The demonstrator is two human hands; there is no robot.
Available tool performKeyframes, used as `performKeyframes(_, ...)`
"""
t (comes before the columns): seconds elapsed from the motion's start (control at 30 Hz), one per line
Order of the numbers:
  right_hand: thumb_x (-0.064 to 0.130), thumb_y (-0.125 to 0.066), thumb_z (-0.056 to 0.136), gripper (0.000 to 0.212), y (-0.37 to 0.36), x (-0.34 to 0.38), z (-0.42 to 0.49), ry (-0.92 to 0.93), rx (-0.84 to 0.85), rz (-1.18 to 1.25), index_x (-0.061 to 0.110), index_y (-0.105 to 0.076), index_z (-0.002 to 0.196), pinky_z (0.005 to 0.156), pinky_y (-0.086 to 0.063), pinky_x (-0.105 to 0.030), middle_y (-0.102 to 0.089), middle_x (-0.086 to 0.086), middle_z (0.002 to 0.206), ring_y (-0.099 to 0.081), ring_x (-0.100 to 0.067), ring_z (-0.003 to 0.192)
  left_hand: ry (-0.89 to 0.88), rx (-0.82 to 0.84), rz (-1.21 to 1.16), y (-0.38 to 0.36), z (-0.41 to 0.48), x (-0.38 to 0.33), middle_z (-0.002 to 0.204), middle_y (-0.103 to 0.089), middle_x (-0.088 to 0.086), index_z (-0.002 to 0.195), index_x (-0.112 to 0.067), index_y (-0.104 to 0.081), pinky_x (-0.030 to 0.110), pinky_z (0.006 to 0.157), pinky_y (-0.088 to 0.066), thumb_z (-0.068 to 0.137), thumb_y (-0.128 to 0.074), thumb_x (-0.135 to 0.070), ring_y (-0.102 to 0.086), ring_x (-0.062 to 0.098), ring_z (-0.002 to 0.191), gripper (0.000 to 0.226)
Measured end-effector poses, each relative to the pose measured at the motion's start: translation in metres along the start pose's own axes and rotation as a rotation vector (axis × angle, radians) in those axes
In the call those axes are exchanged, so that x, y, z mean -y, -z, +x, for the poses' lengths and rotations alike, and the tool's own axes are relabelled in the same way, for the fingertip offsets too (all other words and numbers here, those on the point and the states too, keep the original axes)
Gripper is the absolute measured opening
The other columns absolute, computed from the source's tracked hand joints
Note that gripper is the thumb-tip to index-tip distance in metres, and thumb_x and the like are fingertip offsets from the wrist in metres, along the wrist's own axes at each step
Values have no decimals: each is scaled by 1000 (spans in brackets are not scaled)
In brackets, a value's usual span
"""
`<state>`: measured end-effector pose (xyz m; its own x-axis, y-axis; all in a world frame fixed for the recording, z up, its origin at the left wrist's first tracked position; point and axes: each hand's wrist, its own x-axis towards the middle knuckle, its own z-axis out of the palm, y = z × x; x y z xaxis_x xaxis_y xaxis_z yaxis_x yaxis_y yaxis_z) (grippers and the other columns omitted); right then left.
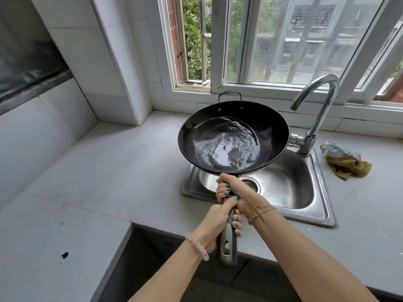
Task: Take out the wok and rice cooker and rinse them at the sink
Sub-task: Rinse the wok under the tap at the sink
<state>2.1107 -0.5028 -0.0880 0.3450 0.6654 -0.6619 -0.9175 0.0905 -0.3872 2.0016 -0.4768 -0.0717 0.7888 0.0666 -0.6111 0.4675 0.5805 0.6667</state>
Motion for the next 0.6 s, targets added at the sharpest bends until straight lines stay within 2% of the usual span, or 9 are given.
performKeyframes(0.37, 9, -41, 86, 51, 17, 7, 2, 18, 113, 121, 16, -30, 37, 26, -25, -14, -26, 7, 32, -26, -4, 23, -93, -74, 201, -11, 9, -2, 44, -44, 0, 62, -9, -47, 19, 38, -40, 96, -50, -24, -43, 11, 33, 38)
performKeyframes(0.47, -3, -62, 63, 42, 17, 5, 3, 9, 191, 166, 16, -31, 41, 25, -28, -16, -29, 6, 33, -28, -6, 24, -108, -104, 254, -10, 9, -2, 45, -45, 1, 62, -9, -48, 20, 39, -41, 95, -50, -24, -43, 11, 35, 37)
performKeyframes(0.53, -12, -75, 42, 52, 18, 2, 6, -15, 307, 243, 15, -31, 43, 25, -29, -17, -30, 5, 33, -29, -8, 24, -122, -116, 303, -8, 6, -3, 47, -46, 1, 63, -9, -49, 21, 39, -42, 94, -51, -23, -44, 12, 36, 34)
performKeyframes(0.6, -15, -78, 36, 56, 20, 1, 10, -29, 394, 303, 15, -31, 43, 25, -29, -18, -30, 5, 33, -29, -8, 23, -143, -134, 375, -6, 2, -7, 47, -48, 1, 63, -9, -50, 22, 39, -43, 94, -51, -21, -46, 12, 37, 33)
